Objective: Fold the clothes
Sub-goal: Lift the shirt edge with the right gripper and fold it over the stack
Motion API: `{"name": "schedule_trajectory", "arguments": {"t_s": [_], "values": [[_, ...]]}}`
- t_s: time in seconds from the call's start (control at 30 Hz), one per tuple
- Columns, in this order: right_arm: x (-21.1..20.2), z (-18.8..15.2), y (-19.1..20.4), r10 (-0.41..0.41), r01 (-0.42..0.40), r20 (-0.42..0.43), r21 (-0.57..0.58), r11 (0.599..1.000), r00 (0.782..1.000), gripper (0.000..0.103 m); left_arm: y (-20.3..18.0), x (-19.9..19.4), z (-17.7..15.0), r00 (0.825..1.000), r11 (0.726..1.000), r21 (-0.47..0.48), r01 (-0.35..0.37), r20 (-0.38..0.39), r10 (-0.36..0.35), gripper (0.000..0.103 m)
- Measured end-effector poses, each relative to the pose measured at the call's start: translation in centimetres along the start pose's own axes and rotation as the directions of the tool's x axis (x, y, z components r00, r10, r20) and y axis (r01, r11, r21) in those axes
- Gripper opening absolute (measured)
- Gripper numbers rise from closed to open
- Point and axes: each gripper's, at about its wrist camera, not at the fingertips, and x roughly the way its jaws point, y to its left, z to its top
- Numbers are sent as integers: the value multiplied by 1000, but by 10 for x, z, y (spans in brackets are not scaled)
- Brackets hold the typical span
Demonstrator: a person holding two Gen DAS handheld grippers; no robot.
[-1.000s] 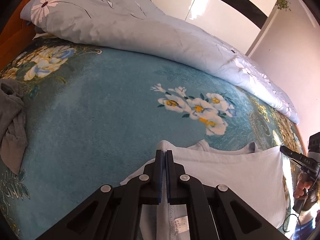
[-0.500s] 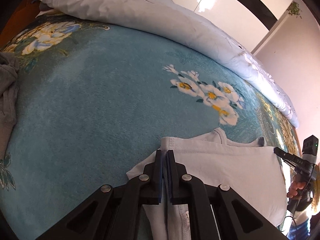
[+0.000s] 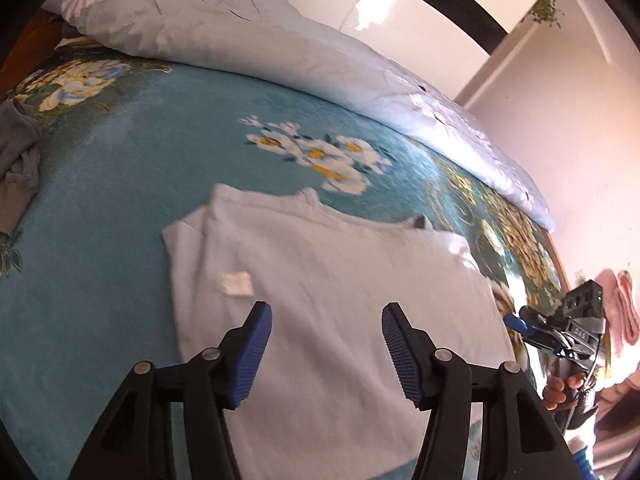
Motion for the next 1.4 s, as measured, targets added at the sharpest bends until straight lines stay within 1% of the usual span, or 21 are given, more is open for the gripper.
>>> {"name": "schedule_trajectory", "arguments": {"t_s": [0.07,0.13,0.2,0.23,0.3,0.4,0.5,0.53,0.6,0.67,0.73,0.77,0.83,0.87,0.9,1.07,1.13,1.2,1.27,1.4], "values": [[-6,-15,-2,39,-39,-11,22,999,999,55,-24,6,-13,1000,999,37,16,5,-16,62],[-12,-29,-5,78,-77,-22,44,996,997,55,-47,14,-24,1000,997,80,14,6,-15,62],[-7,-32,-1,75,-74,-11,49,996,997,55,-64,26,-35,1000,994,109,10,-18,-8,62],[-4,-33,2,70,-69,-4,50,996,998,55,-70,30,-41,999,994,104,17,-31,-14,61],[0,-34,5,67,-68,11,72,995,998,56,-77,38,-54,998,995,93,38,-61,-33,60],[5,-37,11,63,-64,20,52,997,998,57,-86,48,-75,995,993,120,1,-96,10,60],[6,-39,12,107,-107,11,63,992,994,57,-87,44,-83,997,994,112,-6,-82,15,60],[5,-39,11,120,-120,12,72,990,993,57,-86,40,-84,997,995,101,1,-73,7,60],[4,-39,7,143,-144,18,93,985,990,57,-79,29,-85,997,998,43,54,-52,-51,60],[3,-38,3,166,-167,24,114,979,986,53,-72,22,-88,995,996,1,89,-49,-89,60],[2,-38,1,162,-164,24,129,978,986,40,-69,21,-94,991,992,-15,123,-57,-124,59],[2,-38,0,154,-156,22,136,978,988,37,-70,23,-97,990,992,-11,123,-65,-123,59],[2,-38,0,155,-156,20,150,976,988,20,-70,28,-103,991,994,-2,110,-78,-110,59],[2,-38,0,161,-162,20,156,974,987,17,-70,30,-106,991,994,0,111,-76,-111,59],[1,-37,3,156,-157,20,154,975,988,16,-69,31,-108,991,993,3,114,-71,-113,59],[-9,-27,24,104,-106,19,121,987,994,12,-52,5,-115,984,984,-45,174,-19,-175,59],[-14,-20,45,73,-74,19,69,995,997,11,-35,-15,-117,986,983,-77,166,31,-164,59],[-17,-13,74,39,-39,13,-5,999,999,11,-16,-35,-118,985,980,-119,159,89,-149,59],[-17,-5,105,2,-1,3,-79,997,1000,11,4,-56,-118,979,973,-162,162,147,-138,59],[-2,3,177,-64,58,-20,-241,969,998,11,36,-95,-122,961,959,-216,185,244,-130,60]]}}
